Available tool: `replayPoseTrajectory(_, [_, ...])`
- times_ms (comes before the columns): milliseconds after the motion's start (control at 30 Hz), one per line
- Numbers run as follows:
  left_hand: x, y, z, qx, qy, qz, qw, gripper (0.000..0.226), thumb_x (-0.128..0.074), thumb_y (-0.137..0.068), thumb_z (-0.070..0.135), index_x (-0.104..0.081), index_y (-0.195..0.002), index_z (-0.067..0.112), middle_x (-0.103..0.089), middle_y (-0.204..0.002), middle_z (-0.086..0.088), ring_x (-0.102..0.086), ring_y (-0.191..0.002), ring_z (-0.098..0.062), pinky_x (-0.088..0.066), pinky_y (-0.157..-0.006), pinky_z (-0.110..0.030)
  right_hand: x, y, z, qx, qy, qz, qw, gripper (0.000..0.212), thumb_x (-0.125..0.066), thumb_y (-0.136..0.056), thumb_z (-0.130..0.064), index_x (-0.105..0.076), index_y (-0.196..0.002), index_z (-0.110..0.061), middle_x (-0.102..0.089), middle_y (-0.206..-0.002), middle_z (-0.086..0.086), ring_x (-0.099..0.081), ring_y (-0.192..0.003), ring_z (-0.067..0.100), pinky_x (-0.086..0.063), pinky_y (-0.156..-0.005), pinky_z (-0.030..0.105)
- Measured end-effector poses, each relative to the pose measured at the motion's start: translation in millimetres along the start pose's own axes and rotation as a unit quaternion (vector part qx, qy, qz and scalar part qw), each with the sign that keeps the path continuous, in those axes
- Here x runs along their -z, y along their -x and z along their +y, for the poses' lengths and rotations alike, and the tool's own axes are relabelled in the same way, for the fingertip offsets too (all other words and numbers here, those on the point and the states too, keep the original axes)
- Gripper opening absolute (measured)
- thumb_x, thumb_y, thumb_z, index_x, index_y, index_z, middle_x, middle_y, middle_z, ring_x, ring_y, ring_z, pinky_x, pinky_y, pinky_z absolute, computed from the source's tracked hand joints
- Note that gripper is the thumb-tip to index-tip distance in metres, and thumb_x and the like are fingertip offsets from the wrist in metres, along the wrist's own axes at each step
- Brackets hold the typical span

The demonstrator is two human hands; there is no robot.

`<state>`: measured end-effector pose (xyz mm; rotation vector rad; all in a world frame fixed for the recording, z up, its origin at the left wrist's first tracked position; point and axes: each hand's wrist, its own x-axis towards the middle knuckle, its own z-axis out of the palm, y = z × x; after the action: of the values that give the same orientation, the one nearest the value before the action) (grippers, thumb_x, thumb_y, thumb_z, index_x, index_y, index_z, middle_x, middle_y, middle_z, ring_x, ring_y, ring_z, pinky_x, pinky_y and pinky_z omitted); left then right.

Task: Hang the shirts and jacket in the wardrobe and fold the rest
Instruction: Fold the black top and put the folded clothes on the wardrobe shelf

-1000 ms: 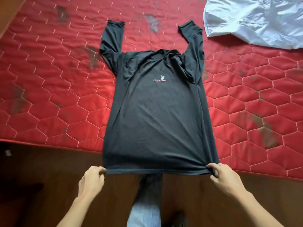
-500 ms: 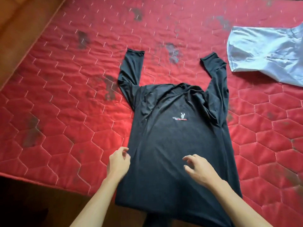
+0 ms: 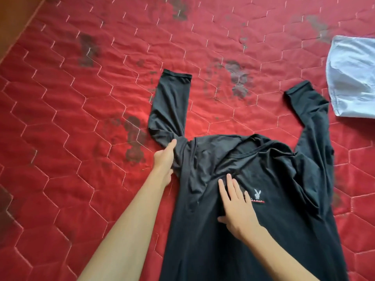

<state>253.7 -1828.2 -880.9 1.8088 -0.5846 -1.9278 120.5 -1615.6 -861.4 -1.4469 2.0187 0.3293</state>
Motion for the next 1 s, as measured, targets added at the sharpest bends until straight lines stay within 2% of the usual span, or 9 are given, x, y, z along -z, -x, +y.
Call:
replayPoseTrajectory(100, [0, -22, 33, 0.029, 0.083, -0.061, 0.994, 0.09, -0.089, -0.047, 0.042, -0.063, -0.126, 0.008, -0.072, -0.117, -0.012, -0.072, -0.1, -0.03, -0.054, -0.095, -0.049, -8, -1, -4, -0.007, 0.003, 0.031, 0.999, 0.125, -0.087, -0.069, -0.037, -0.003, -0.157, -0.009, 0.012, -0.164, 0.014, -0.006, -0.153, 0.032, -0.029, -0.115, 0.054])
replayPoseTrajectory(167, [13, -36, 53, 0.033, 0.103, -0.075, 0.991, 0.082, -0.089, -0.051, 0.033, -0.065, -0.126, 0.009, -0.072, -0.117, -0.014, -0.072, -0.101, -0.033, -0.054, -0.094, -0.053, -13, -4, -5, -0.022, 0.0, 0.035, 0.999, 0.135, -0.099, -0.041, -0.037, -0.029, -0.153, -0.007, -0.016, -0.162, 0.018, -0.033, -0.145, 0.035, -0.046, -0.101, 0.056])
replayPoseTrajectory(333, [83, -61, 102, -0.013, 0.154, 0.044, 0.987, 0.046, -0.077, -0.082, 0.021, -0.065, -0.123, 0.007, -0.072, -0.114, -0.015, -0.071, -0.102, -0.03, -0.057, -0.09, -0.05, -18, -4, -6, -0.036, 0.023, 0.007, 0.999, 0.149, -0.101, -0.015, -0.034, -0.039, -0.148, -0.007, -0.037, -0.154, 0.022, -0.05, -0.132, 0.039, -0.054, -0.085, 0.058])
replayPoseTrajectory(467, [157, -64, 125, -0.062, 0.202, 0.116, 0.97, 0.037, -0.064, -0.094, 0.017, -0.061, -0.13, 0.009, -0.069, -0.121, -0.014, -0.069, -0.109, -0.029, -0.058, -0.086, -0.046, -19, -4, -6, -0.027, 0.041, -0.014, 0.999, 0.156, -0.101, -0.008, -0.032, -0.033, -0.147, -0.008, -0.031, -0.155, 0.02, -0.041, -0.134, 0.038, -0.055, -0.082, 0.06])
replayPoseTrajectory(600, [209, -54, 131, -0.069, 0.245, 0.179, 0.95, 0.037, -0.058, -0.097, 0.018, -0.057, -0.133, 0.009, -0.067, -0.123, -0.015, -0.069, -0.106, -0.031, -0.061, -0.061, -0.041, -22, -6, -6, -0.01, 0.049, 0.006, 0.999, 0.161, -0.1, -0.005, -0.03, -0.031, -0.148, -0.008, -0.004, -0.165, 0.016, -0.036, -0.134, 0.039, -0.054, -0.079, 0.061])
replayPoseTrajectory(733, [226, -24, 132, -0.057, 0.269, 0.153, 0.949, 0.038, -0.06, -0.093, 0.037, -0.064, -0.125, 0.016, -0.069, -0.121, -0.011, -0.068, -0.11, -0.03, -0.056, -0.088, -0.047, -22, -9, -9, -0.018, 0.06, -0.012, 0.998, 0.161, -0.098, 0.003, -0.024, -0.034, -0.143, -0.001, -0.027, -0.155, 0.025, -0.038, -0.128, 0.044, -0.057, -0.071, 0.059])
replayPoseTrajectory(867, [237, 0, 132, -0.046, 0.314, 0.074, 0.945, 0.024, -0.062, -0.084, 0.033, -0.065, -0.097, 0.013, -0.068, -0.102, -0.016, -0.067, -0.1, -0.032, -0.052, -0.091, -0.046, -7, -16, -26, -0.023, 0.066, -0.004, 0.998, 0.129, -0.092, -0.014, -0.003, -0.041, -0.132, 0.01, -0.014, -0.157, 0.036, -0.052, -0.112, 0.057, -0.056, -0.077, 0.061])
replayPoseTrajectory(933, [243, 1, 130, -0.037, 0.293, 0.057, 0.954, 0.026, -0.05, -0.09, 0.014, -0.066, -0.11, 0.009, -0.066, -0.094, -0.014, -0.065, -0.089, -0.024, -0.053, -0.085, -0.035, 17, -27, -58, -0.013, 0.045, 0.066, 0.997, 0.102, -0.083, -0.026, 0.006, -0.053, -0.123, 0.012, -0.03, -0.144, 0.044, -0.053, -0.111, 0.06, -0.054, -0.082, 0.063])
replayPoseTrajectory(1000, [248, -3, 126, -0.032, 0.258, 0.068, 0.963, 0.047, -0.033, -0.09, -0.008, -0.06, -0.125, 0.005, -0.063, -0.091, -0.013, -0.062, -0.085, -0.02, -0.052, -0.081, -0.031, 42, -45, -102, 0.026, -0.019, 0.137, 0.99, 0.084, -0.081, -0.044, 0.006, -0.058, -0.125, 0.008, -0.043, -0.14, 0.038, -0.052, -0.12, 0.054, -0.049, -0.095, 0.058])
